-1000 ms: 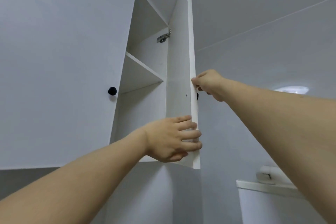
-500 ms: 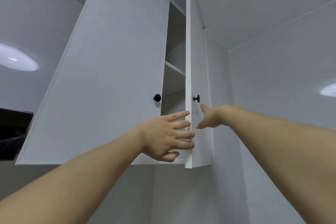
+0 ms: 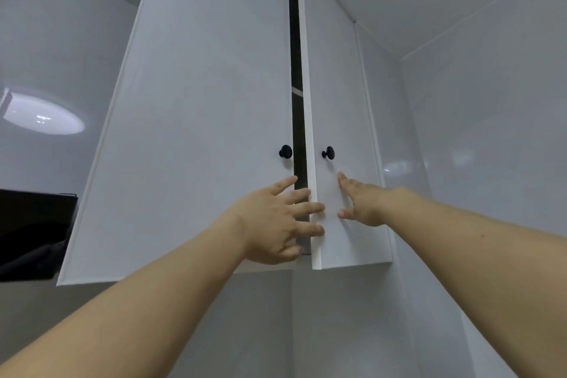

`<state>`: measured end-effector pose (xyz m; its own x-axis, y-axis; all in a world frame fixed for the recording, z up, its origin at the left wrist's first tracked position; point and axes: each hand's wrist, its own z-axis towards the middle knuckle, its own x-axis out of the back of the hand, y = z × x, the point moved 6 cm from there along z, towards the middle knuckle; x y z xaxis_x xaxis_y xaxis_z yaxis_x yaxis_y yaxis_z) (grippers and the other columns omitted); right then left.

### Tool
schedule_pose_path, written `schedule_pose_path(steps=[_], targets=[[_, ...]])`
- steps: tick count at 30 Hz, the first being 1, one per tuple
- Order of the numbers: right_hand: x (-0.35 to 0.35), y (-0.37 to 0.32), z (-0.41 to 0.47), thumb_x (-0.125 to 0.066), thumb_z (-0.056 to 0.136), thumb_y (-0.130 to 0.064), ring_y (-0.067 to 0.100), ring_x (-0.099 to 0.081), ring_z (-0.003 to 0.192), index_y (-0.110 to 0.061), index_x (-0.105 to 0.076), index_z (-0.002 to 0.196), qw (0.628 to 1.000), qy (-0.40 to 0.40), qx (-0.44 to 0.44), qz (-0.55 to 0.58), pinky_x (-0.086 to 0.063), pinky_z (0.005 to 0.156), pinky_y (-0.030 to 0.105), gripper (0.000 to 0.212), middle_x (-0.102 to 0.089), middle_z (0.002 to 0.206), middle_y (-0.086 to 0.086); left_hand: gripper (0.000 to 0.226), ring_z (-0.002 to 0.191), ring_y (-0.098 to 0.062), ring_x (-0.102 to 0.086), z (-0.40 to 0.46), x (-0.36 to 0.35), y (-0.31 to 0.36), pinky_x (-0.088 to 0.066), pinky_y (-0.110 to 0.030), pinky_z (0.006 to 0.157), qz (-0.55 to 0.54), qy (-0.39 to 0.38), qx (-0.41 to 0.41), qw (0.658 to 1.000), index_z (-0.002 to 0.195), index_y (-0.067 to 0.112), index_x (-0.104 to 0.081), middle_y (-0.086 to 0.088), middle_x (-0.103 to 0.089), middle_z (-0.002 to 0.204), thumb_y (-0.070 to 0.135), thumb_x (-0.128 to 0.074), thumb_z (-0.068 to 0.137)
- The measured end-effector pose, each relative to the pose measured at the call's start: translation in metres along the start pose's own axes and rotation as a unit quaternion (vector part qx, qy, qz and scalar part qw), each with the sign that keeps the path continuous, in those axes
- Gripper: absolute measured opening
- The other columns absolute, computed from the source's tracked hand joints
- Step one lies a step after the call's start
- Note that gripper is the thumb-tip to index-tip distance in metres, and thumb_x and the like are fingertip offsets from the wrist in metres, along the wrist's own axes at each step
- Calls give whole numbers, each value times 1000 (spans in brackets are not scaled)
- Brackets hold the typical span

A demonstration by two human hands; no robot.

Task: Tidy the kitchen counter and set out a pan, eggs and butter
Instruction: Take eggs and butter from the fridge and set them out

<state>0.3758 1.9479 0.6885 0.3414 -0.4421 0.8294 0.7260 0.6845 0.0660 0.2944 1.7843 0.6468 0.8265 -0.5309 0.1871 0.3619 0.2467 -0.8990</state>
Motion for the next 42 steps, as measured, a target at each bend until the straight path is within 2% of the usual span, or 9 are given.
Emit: schedule_pose_path(steps=[2,4,7,11,22,30,35,42], targets=[[-6,-3,1,-40,97,-53,27,-16,147,-25,23,149,1000,-4,2,-5,-24,116,49,86,2,162,-1,51,149,-23,-9,-2,-2,-2,10,-46,119,6,-32,16,999,148,42,-26,4,-14,161,51,-26,98],[-11,-7,3,-37,98,-52,27,-12,148,-24,23,149,1000,-6,1,-7,-21,117,49,84,4,162,0,53,149,-21,-2,-4,-7,-3,11,-46,119,11,-64,24,998,150,43,-18,6,-7,162,52,-22,98],[-15,-11,5,-35,99,-51,27,-8,148,-24,24,149,1000,-5,-2,-8,-18,118,49,82,6,162,1,56,149,-19,0,-8,-18,-5,10,-46,119,-7,-94,41,995,152,43,-11,8,0,163,53,-20,98],[-19,-15,8,-32,100,-51,26,-5,148,-24,24,148,1000,0,-7,-20,-18,117,51,79,8,162,0,58,149,-18,0,-13,-25,-5,11,-43,119,-16,-97,53,994,153,40,-6,7,4,163,53,-20,99],[-34,-22,14,-26,101,-50,25,2,149,-28,25,148,1000,6,-9,13,-12,118,53,73,17,160,-3,57,150,-19,3,-12,-32,-6,11,-45,119,-10,-103,65,993,153,36,-18,7,-8,162,54,-18,99],[-33,-16,6,-32,99,-53,24,1,149,-31,23,149,1000,18,11,-8,-5,118,49,77,14,161,-5,58,150,-19,5,-13,-33,-5,10,-46,119,-1,-108,70,992,153,35,-15,6,-6,163,54,-17,98],[-26,-5,-14,-35,98,-52,22,3,149,-28,19,151,999,9,22,-37,-2,120,45,79,14,161,-3,61,149,-20,5,-13,-28,4,11,-45,119,-38,-119,110,986,153,28,-18,2,-8,162,55,-21,98],[3,10,-65,-34,100,-47,20,3,149,-24,15,152,995,40,50,-78,-1,121,44,75,11,161,-2,61,149,-19,-5,-21,3,10,1,-40,121,-111,-107,179,972,152,20,-20,-1,-13,161,50,-28,99]])
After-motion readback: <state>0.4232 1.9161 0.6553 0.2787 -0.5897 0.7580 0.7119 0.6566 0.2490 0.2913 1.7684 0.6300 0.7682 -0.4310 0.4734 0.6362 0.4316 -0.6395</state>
